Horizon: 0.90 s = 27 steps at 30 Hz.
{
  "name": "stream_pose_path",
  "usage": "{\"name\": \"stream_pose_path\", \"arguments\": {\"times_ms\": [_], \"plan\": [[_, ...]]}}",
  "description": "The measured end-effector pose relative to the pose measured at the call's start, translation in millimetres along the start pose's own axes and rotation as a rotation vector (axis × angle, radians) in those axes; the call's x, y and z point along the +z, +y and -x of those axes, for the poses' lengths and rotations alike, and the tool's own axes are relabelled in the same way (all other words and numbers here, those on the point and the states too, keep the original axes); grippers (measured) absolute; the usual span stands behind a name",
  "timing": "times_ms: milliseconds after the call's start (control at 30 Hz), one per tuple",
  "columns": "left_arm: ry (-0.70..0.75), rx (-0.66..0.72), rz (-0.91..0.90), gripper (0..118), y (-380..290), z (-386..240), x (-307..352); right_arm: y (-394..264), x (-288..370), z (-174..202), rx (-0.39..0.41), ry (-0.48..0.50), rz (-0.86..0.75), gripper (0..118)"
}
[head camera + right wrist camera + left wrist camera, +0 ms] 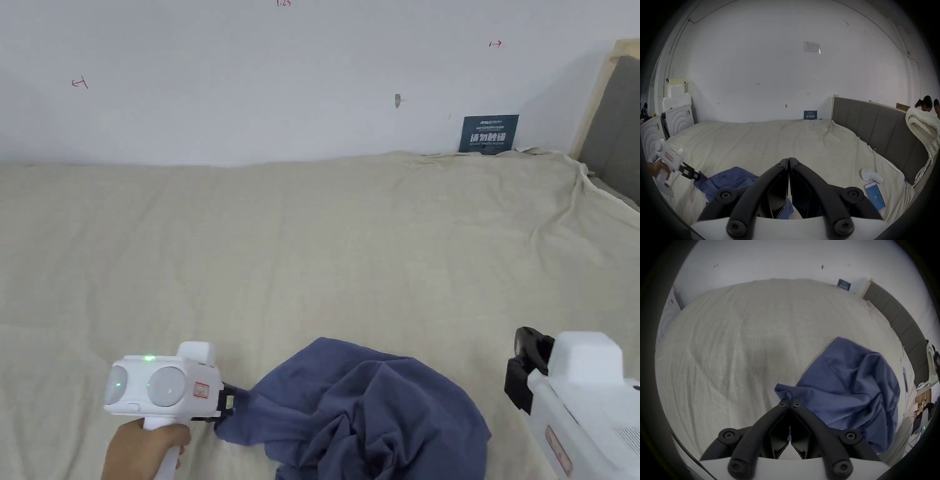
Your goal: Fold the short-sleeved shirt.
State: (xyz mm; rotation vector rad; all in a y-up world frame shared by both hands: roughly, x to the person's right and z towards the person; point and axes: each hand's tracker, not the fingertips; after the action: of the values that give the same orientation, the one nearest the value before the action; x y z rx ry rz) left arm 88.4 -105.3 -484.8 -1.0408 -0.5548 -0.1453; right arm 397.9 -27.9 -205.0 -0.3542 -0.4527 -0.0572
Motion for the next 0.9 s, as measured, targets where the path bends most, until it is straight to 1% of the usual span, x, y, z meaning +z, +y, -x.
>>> {"name": "stream_pose_path", "arguments": {"times_ms": [33,100,200,233,267,300,333,400,433,467,533,600,667,733,767,800,833,867,900], "plan": [[-0.003,-0.002,-0.015,0,-1.0,0.5,8.3,1.3,-11.9,-1.3,0.003,0.009,0.04,2],[-0.006,-0.002,-0.041,0,-2.3,2.2,21.3,1.8,-38.0,-5.1,-0.015,0.035,0.122,1],[-0.019,0.011,-0.063,0,-2.4,8.1,33.9,-3.3,-79.3,-8.0,-0.032,0.096,0.283,3],[-0.026,0.02,-0.07,0,-2.8,10.4,37.3,-8.2,-88.9,-10.1,-0.044,0.113,0.327,8],[-0.033,0.028,-0.074,0,-3.5,12.4,39.9,-13.2,-100.4,-12.3,-0.062,0.106,0.338,14],[-0.037,0.037,-0.081,0,-4.6,14.5,42.2,-18.3,-110.0,-13.1,-0.071,0.103,0.376,23],[-0.04,0.042,-0.082,0,-3.9,16.9,41.5,-25.1,-120.1,-13.3,-0.084,0.116,0.418,42],[-0.039,0.045,-0.082,0,-5.5,20.1,42.6,-35.2,-132.0,-13.5,-0.074,0.135,0.481,75],[-0.037,0.043,-0.081,0,-6.5,21.7,43.1,-42.3,-136.1,-14.5,-0.085,0.127,0.49,91],[-0.036,0.042,-0.078,0,-6.7,22.5,42.2,-48.7,-139.6,-14.9,-0.077,0.123,0.516,96],[-0.035,0.045,-0.077,0,-8.3,25.6,42.6,-59.5,-144.3,-16.0,-0.069,0.119,0.556,97],[-0.037,0.052,-0.074,0,-8.8,26.5,41.7,-68.8,-148.6,-18.2,-0.077,0.107,0.59,97],[-0.036,0.052,-0.074,0,-9.3,26.8,41.7,-77.1,-154.4,-15.5,-0.056,0.107,0.645,97],[-0.035,0.05,-0.074,0,-9.5,26.3,40.2,-81.5,-158.5,-13.0,-0.051,0.101,0.649,94],[-0.034,0.049,-0.074,0,-9.6,26.1,40.2,-82.4,-159.9,-11.8,-0.054,0.106,0.653,85],[-0.034,0.048,-0.076,0,-9.6,26.0,40.3,-82.3,-160.4,-10.7,-0.058,0.115,0.655,68],[-0.033,0.049,-0.076,0,-10.0,25.2,40.6,-82.1,-161.6,-9.5,-0.066,0.128,0.657,40],[-0.034,0.049,-0.077,0,-10.4,23.9,41.1,-82.0,-163.3,-7.7,-0.075,0.14,0.665,24],[-0.035,0.05,-0.077,0,-10.7,23.6,41.3,-81.6,-163.5,-5.4,-0.076,0.152,0.674,14]]}}
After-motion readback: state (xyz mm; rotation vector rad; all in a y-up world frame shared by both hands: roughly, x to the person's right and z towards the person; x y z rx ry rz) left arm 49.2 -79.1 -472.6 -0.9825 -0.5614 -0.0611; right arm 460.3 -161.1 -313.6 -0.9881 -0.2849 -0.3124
